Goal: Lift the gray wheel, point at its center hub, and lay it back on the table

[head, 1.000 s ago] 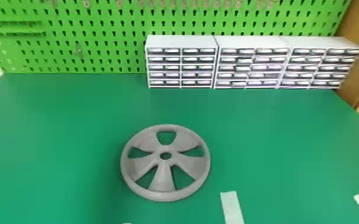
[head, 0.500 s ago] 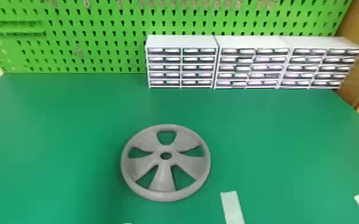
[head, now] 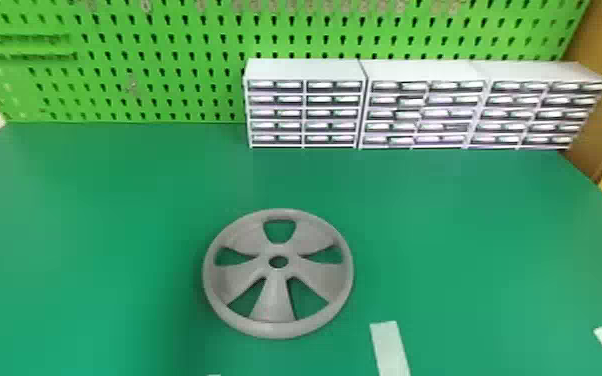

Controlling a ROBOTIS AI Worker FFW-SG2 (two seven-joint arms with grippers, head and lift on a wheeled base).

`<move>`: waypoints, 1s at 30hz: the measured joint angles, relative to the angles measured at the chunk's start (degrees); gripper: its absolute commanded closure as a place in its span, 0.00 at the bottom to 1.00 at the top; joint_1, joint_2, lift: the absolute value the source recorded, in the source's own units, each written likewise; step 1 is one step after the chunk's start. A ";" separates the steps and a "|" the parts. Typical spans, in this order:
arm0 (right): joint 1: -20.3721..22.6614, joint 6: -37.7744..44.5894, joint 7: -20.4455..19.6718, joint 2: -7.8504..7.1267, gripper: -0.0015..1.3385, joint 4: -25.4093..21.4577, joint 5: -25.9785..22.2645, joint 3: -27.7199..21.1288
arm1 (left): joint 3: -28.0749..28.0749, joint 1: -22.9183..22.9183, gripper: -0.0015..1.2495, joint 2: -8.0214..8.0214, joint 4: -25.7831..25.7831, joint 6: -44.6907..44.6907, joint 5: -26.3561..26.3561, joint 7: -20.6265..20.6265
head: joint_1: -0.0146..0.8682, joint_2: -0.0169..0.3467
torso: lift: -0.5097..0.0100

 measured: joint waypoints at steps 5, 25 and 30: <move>0.01 0.00 -0.07 0.06 0.17 0.18 0.13 0.31 | -0.31 -0.04 0.43 0.05 0.30 0.06 0.03 0.03 | 0.80 0.18 | 0.80; 0.04 0.48 -0.99 0.00 0.15 0.77 -0.49 1.80 | -0.43 0.48 0.43 0.32 1.07 0.20 0.35 0.18 | 0.80 0.18 | 0.80; 0.16 0.64 -0.99 0.00 0.15 0.88 -0.72 1.96 | -0.09 0.54 0.43 0.34 0.75 0.18 0.54 0.18 | 0.80 0.18 | 0.80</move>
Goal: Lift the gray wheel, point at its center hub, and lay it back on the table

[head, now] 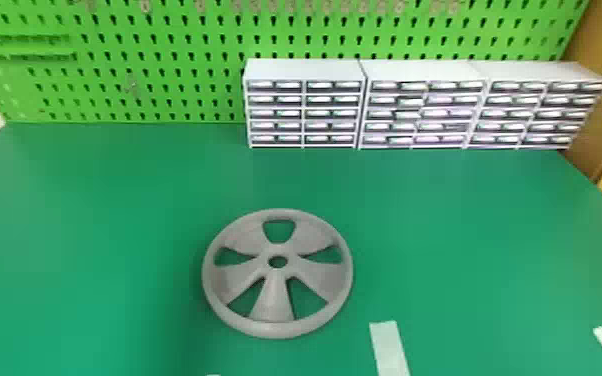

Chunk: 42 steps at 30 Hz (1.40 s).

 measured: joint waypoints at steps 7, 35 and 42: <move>0.03 0.16 -0.03 0.03 0.15 0.45 -0.16 0.46 | 0.22 0.40 0.43 0.01 -0.24 0.00 0.06 0.07 | 0.80 0.18 | 0.80; 5.96 0.33 -0.21 0.70 0.14 4.20 -2.52 1.58 | 2.45 10.69 0.43 2.73 -1.32 0.97 0.17 0.86 | 0.80 0.18 | 0.80; 11.78 0.38 -0.18 -1.01 0.14 4.13 -4.97 -0.52 | 3.81 16.24 0.43 3.15 -1.81 1.58 0.88 0.89 | 0.80 0.18 | 0.80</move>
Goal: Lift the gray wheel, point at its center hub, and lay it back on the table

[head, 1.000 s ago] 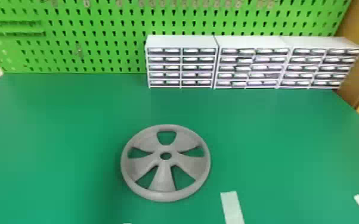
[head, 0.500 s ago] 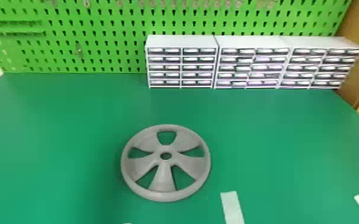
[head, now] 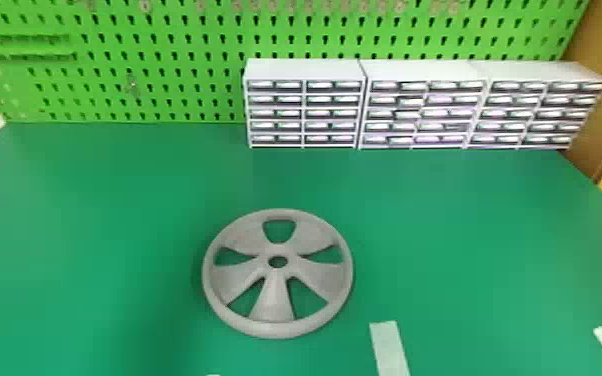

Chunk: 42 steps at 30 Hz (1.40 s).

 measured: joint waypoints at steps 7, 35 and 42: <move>5.71 0.18 0.00 -1.67 0.14 -1.92 -1.61 -2.71 | 1.99 5.94 0.43 -0.01 -0.02 1.38 1.70 0.08 | 0.80 0.18 | 0.80; 34.78 4.33 0.80 2.73 0.15 -4.93 -8.01 -13.00 | 8.92 28.64 0.43 -3.19 -0.02 11.21 7.66 -3.24 | 0.80 0.18 | 0.80; 41.35 7.36 1.31 3.11 0.14 -6.32 -7.34 -13.37 | 10.78 33.86 0.43 -4.40 -0.07 12.77 7.91 -5.40 | 0.80 0.18 | 0.80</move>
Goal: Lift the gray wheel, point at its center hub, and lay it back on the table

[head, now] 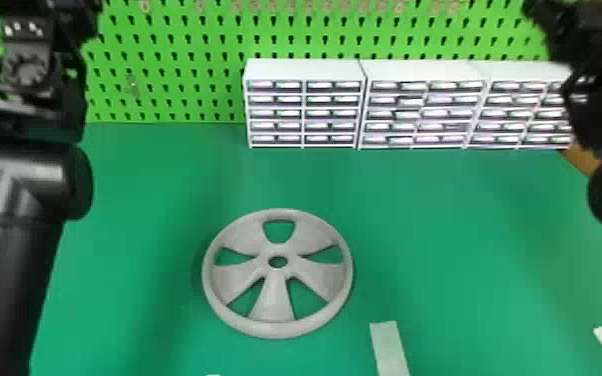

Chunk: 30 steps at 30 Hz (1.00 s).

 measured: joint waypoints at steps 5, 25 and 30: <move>3.30 1.66 0.37 0.80 0.14 -0.17 0.65 0.26 | 1.00 3.42 0.43 -1.17 -0.03 0.95 -0.30 -0.46 | 0.80 0.18 | 0.80; 8.06 5.22 1.20 6.45 0.15 3.23 3.72 3.21 | 0.83 10.63 0.43 -6.29 8.53 -3.40 4.88 -3.90 | 0.80 0.18 | 0.80; 8.29 5.23 1.76 6.98 0.15 3.63 4.13 2.30 | -1.30 10.84 0.43 -6.98 12.91 -4.53 8.26 -3.89 | 0.80 0.18 | 0.80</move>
